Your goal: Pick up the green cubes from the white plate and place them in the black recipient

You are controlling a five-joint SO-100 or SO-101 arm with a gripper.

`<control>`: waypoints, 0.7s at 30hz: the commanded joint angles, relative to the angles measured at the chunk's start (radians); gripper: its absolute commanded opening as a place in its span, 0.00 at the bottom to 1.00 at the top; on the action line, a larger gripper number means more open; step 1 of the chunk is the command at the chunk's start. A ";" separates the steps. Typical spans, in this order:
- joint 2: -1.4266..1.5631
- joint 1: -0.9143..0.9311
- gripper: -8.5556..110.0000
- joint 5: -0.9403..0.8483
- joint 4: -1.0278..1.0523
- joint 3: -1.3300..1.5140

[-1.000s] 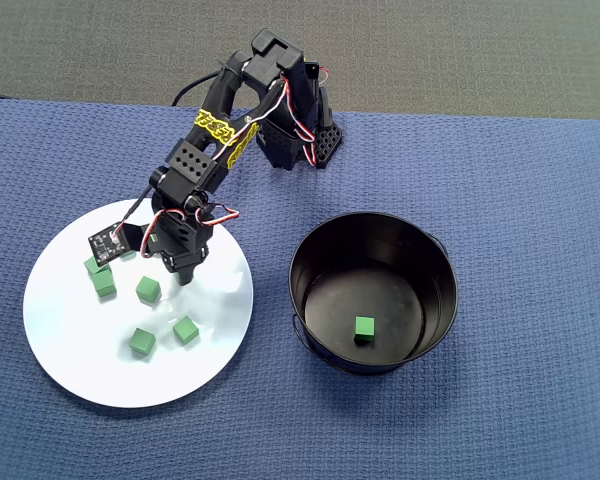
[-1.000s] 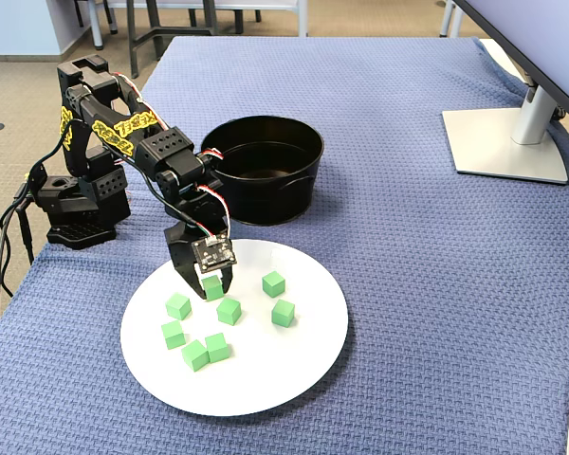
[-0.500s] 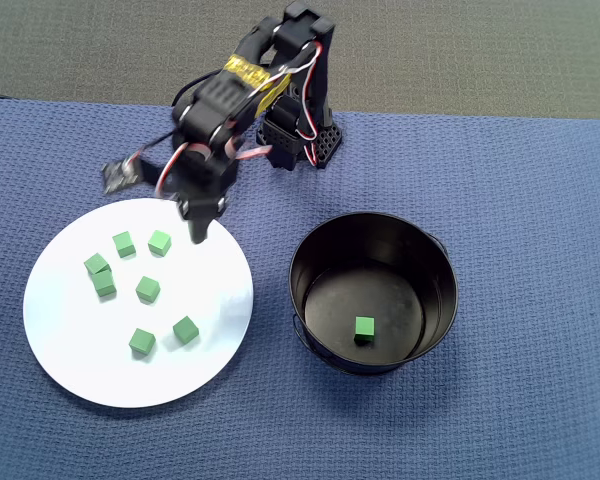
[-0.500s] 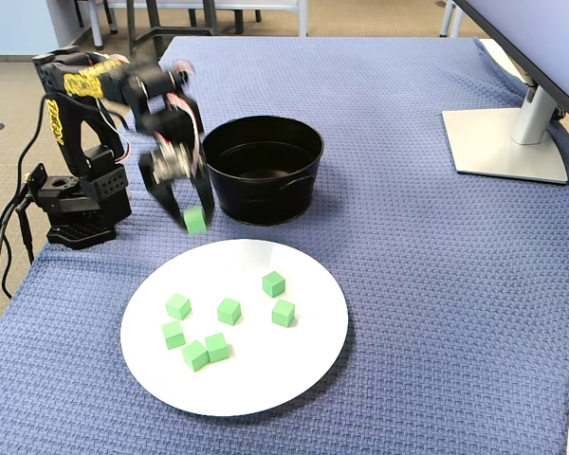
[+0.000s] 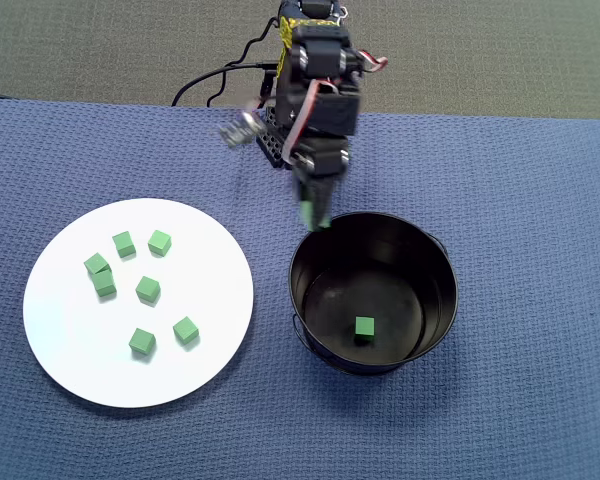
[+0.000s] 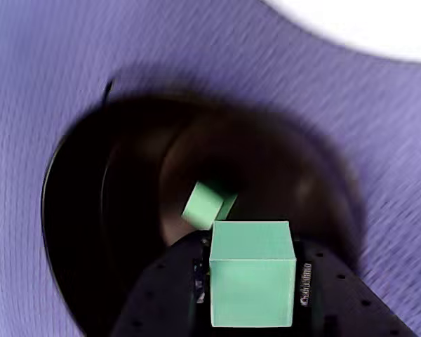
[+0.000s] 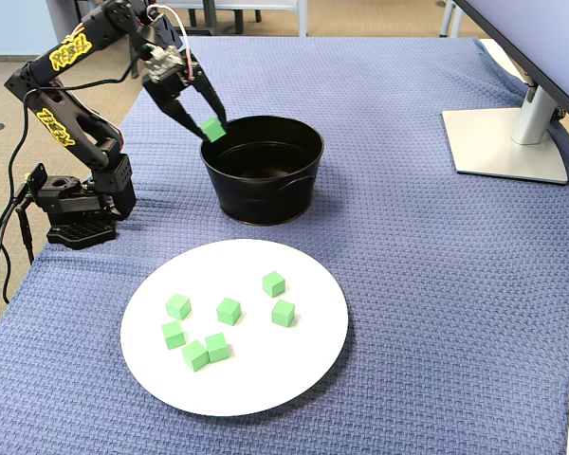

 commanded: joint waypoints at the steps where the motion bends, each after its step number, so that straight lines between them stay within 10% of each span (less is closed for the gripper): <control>1: -0.026 -0.112 0.07 0.083 -0.183 0.115; 6: -0.153 -0.132 0.09 0.121 -0.318 0.173; 10: -0.146 -0.164 0.38 0.107 -0.324 0.173; 21: -0.061 -0.005 0.34 0.025 -0.190 0.071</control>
